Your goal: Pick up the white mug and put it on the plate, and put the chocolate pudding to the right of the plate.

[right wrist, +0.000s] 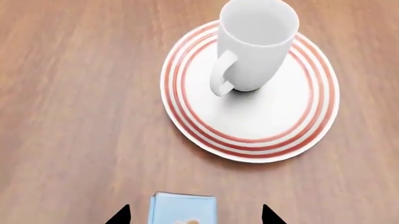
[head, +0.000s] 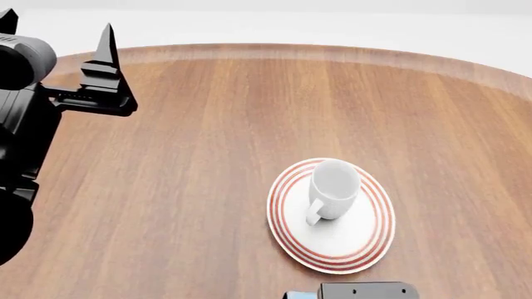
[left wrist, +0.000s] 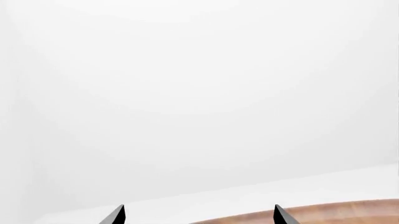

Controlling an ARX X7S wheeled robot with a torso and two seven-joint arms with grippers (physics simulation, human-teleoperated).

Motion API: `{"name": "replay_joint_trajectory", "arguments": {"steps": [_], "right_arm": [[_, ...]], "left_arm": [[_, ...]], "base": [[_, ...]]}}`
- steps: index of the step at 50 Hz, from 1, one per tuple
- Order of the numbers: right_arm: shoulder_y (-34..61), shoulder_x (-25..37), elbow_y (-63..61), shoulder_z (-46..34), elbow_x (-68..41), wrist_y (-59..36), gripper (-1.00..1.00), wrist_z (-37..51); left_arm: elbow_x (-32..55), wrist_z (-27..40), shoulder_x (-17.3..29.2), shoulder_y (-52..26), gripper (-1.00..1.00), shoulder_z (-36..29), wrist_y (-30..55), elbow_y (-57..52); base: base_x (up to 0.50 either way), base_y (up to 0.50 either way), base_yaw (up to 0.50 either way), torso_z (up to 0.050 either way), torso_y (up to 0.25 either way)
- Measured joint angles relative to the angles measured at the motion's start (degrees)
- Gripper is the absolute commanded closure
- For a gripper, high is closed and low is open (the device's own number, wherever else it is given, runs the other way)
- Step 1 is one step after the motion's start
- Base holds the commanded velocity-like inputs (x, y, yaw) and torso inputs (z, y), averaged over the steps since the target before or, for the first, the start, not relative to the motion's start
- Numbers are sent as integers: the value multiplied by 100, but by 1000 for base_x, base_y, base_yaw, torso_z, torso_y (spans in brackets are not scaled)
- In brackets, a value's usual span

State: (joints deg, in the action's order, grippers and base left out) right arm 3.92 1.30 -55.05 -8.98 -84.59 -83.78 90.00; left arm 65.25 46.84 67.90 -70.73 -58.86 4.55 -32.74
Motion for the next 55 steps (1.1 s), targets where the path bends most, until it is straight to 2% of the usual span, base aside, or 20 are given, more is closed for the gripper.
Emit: {"name": "replay_joint_trajectory", "arguments": {"steps": [55], "right_arm": [[51, -24, 609, -418, 259, -10, -100, 0]], "left_arm": [[-17, -21, -77, 159, -100, 32, -64, 22]], "base": [[0, 0, 0, 0, 0]]}}
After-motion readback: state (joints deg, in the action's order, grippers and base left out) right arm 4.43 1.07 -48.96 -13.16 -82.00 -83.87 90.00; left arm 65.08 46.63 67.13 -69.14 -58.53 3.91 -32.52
